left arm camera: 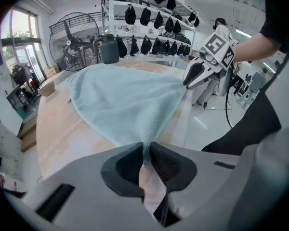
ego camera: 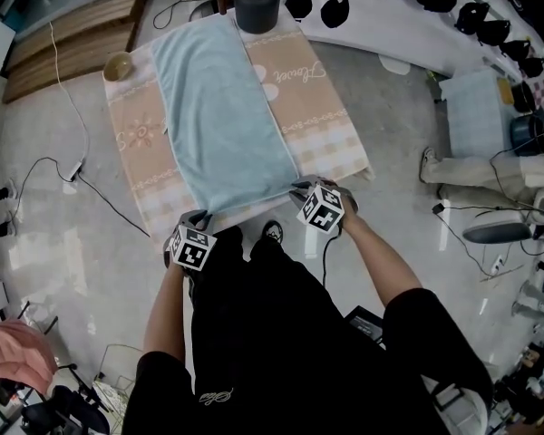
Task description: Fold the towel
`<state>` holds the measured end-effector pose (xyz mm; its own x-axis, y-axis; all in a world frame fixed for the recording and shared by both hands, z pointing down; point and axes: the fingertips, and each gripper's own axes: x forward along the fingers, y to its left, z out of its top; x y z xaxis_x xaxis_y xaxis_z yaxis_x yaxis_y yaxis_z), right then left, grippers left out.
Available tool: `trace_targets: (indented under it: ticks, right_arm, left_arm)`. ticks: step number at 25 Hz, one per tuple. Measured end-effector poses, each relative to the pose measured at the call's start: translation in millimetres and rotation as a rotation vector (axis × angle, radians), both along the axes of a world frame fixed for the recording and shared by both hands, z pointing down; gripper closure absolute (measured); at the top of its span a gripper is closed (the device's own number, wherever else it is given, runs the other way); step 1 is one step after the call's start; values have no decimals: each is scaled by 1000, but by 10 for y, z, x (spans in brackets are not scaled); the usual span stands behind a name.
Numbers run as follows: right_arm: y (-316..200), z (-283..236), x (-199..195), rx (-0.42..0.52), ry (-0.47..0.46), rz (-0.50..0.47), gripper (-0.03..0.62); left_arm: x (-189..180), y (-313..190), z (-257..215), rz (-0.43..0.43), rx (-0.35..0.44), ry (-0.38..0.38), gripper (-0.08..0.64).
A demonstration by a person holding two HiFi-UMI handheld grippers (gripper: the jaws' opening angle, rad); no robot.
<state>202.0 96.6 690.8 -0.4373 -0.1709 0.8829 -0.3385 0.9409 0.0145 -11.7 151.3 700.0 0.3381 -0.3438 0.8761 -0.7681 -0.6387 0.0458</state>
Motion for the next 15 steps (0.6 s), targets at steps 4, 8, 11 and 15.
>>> trace_targets:
  ticks: [4,8,11,15]
  right_arm:
    - [43,-75,-92,-18,-34,-11,580]
    - [174,-108,-149,-23,-50,-63,584]
    - [297,-131,-200,-22,-59,-105,586]
    - [414,-168,-247,21,-74,-138,586]
  left_arm:
    - [-73,69,-20,-26,-10,-4,512]
    - [-137,212,-48,-61,-14,-7,512]
    - [-183,316,-61,-81,-9,-21,512]
    - [-222,445,-71,-94,-5,-4,512]
